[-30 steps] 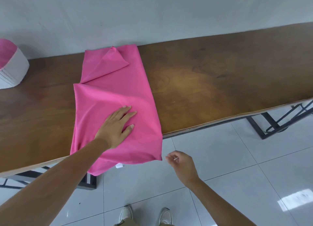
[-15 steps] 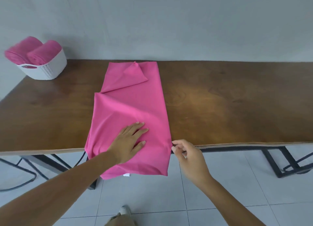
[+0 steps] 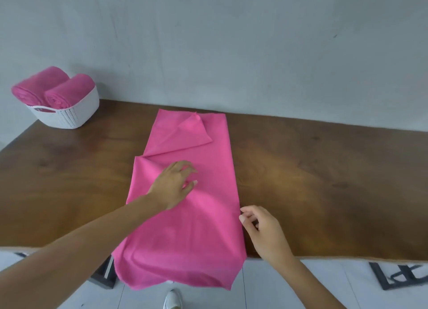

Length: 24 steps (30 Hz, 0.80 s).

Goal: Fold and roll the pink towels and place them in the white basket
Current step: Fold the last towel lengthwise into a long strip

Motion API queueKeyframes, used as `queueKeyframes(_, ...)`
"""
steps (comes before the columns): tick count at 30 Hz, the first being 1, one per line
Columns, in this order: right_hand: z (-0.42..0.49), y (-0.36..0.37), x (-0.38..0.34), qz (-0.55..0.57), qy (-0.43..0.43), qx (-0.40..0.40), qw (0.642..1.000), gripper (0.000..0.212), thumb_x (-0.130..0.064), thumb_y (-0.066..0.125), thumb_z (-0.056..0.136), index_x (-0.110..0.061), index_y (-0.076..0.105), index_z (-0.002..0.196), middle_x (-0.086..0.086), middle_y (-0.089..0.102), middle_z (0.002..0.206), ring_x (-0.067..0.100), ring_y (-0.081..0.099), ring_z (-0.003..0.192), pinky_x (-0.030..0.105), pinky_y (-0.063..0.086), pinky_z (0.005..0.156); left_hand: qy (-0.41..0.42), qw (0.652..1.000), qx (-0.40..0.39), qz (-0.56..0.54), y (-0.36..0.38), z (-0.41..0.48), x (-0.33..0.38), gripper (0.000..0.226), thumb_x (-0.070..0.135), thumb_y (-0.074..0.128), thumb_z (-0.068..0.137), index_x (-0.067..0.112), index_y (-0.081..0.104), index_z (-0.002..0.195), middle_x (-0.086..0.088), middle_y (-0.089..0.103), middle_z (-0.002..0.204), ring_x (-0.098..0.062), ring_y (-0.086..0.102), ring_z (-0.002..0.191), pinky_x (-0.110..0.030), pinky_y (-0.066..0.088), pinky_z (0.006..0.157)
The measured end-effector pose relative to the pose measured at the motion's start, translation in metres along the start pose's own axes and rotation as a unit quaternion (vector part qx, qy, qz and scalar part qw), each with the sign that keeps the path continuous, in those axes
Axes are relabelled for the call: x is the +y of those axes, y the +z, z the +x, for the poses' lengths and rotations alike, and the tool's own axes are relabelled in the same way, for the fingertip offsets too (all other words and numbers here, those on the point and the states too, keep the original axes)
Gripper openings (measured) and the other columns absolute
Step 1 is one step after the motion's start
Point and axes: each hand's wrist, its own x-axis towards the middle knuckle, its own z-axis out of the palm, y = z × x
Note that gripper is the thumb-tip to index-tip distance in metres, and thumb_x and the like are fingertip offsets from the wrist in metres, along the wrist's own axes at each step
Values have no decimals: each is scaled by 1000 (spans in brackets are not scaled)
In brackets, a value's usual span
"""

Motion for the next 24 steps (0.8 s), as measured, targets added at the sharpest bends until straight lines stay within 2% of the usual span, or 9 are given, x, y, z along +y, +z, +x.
queueKeyframes(3, 30, -4, -8, -9, 4, -10, 1000, 17, -35, 58, 100, -33, 65, 116, -22, 62, 104, 1, 59, 98, 17, 47, 82, -26, 997, -49, 51, -1, 40, -19, 47, 44, 53, 101, 20, 56, 142, -5, 41, 154, -26, 37, 142, -41, 31, 118)
queueKeyframes(9, 85, -1, -20, -20, 19, -17, 999, 22, -38, 55, 101, -37, 61, 122, -25, 60, 110, -3, 58, 101, 20, 49, 88, -27, 986, -127, 106, 3, 99, -47, 56, 54, 45, 102, 26, 45, 151, -3, 24, 163, -27, 20, 150, -45, 23, 122)
queueKeyframes(15, 130, 14, -28, -40, 27, -14, 999, 25, -41, 53, 102, -36, 60, 125, -25, 59, 110, -6, 55, 105, 17, 47, 89, -5, 985, -137, 101, 17, 132, -69, 65, 56, 39, 103, 20, 32, 157, -4, 24, 164, -24, 21, 151, -42, 19, 123)
queueKeyframes(17, 142, 18, -29, -42, 31, -9, 999, 25, -41, 53, 102, -36, 61, 125, -25, 60, 109, -7, 54, 106, 18, 48, 92, 3, 989, -121, 82, 19, 138, -74, 66, 55, 40, 103, 16, 33, 156, -4, 28, 162, -24, 26, 149, -41, 21, 122)
queueKeyframes(20, 157, 20, -30, -34, 43, 2, 998, 24, -39, 54, 101, -35, 62, 124, -24, 61, 109, -6, 56, 106, 21, 49, 95, 18, 997, -78, 11, 16, 142, -80, 54, 46, 49, 102, 14, 48, 146, -5, 47, 151, -24, 44, 139, -39, 30, 118)
queueKeyframes(24, 174, 18, -35, -38, 46, -2, 998, 24, -36, 55, 101, -33, 63, 124, -24, 63, 107, -5, 57, 104, 21, 49, 95, 37, 994, -22, -103, 3, 138, -86, 22, 34, 60, 99, 20, 66, 115, 4, 66, 118, -17, 62, 108, -37, 49, 98)
